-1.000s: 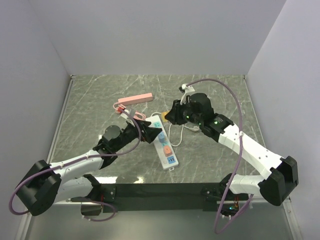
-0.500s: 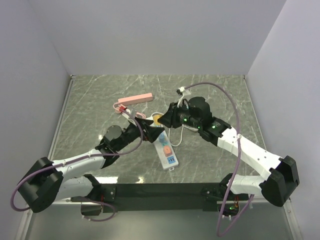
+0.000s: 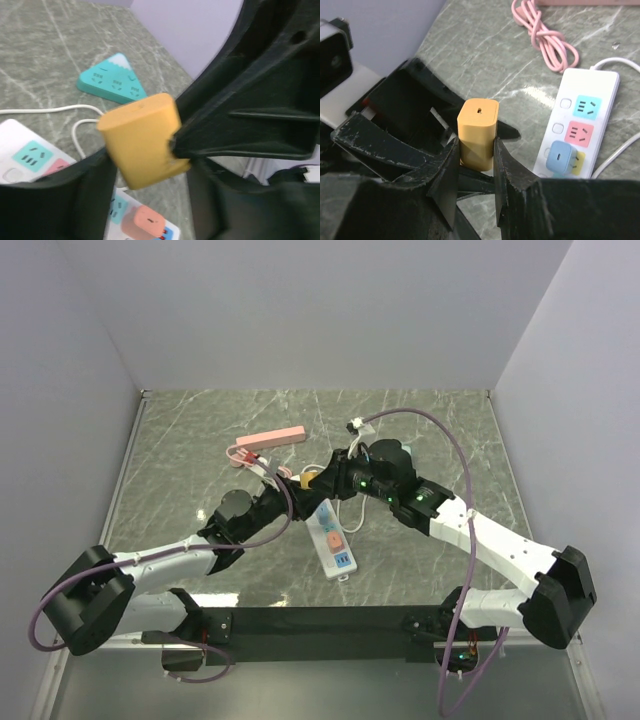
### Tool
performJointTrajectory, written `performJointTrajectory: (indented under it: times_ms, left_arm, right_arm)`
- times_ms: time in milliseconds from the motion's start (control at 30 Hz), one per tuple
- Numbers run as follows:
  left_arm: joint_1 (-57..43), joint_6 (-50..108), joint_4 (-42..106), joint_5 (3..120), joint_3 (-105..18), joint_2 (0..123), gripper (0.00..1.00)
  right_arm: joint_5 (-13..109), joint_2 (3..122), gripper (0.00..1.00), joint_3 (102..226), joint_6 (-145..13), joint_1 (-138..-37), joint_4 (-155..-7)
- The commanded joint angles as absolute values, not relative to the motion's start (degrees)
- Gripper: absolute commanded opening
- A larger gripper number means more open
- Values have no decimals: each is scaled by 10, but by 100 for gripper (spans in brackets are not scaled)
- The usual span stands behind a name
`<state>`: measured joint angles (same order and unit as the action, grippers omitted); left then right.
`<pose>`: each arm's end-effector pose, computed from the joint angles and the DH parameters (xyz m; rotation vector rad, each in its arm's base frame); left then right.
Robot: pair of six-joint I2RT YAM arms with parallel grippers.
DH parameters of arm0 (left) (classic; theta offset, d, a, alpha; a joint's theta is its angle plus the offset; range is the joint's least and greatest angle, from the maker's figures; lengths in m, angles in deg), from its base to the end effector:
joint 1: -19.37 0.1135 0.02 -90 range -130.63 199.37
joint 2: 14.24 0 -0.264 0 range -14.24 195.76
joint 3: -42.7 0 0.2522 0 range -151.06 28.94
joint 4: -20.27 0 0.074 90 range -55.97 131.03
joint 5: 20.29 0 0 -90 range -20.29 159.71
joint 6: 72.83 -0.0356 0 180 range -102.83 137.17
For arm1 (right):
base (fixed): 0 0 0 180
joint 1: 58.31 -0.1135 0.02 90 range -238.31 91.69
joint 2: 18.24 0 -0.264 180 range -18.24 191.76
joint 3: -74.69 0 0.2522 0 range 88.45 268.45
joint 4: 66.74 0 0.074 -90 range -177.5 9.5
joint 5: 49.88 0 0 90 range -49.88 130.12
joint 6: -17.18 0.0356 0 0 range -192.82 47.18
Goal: Insert the plug
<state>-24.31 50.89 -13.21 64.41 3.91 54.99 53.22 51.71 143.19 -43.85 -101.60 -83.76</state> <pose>0.1808 -0.1772 0.2384 0.2207 1.6169 -1.1335 0.2017 0.2011 0.3207 -0.4187 1.9891 1.0482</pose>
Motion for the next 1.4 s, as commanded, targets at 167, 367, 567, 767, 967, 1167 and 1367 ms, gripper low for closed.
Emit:
performJointTrajectory:
  times_ms: [167,367,567,767,967,1167,1367]
  left_arm:
    - [-240,500,-156,664,26,554,20]
    - [-240,492,-161,647,30,562,0]
    - [-240,464,-181,615,44,564,0]
    - [-240,429,-191,568,50,575,1]
    - [-241,406,-189,547,54,575,0]
    - [-241,362,-148,538,53,558,0]
    - [-240,323,-118,516,44,557,1]
  right_arm:
    - [522,525,6,1422,-432,-1030,-819]
    - [519,522,13,1415,-429,-1030,-807]
    - [507,508,36,1415,-442,-1030,-819]
    - [491,492,54,1420,-452,-1030,-838]
    - [470,493,60,1425,-453,-1030,-854]
    - [463,508,60,1460,-479,-1030,-916]
    - [502,508,59,1492,-505,-1028,-972]
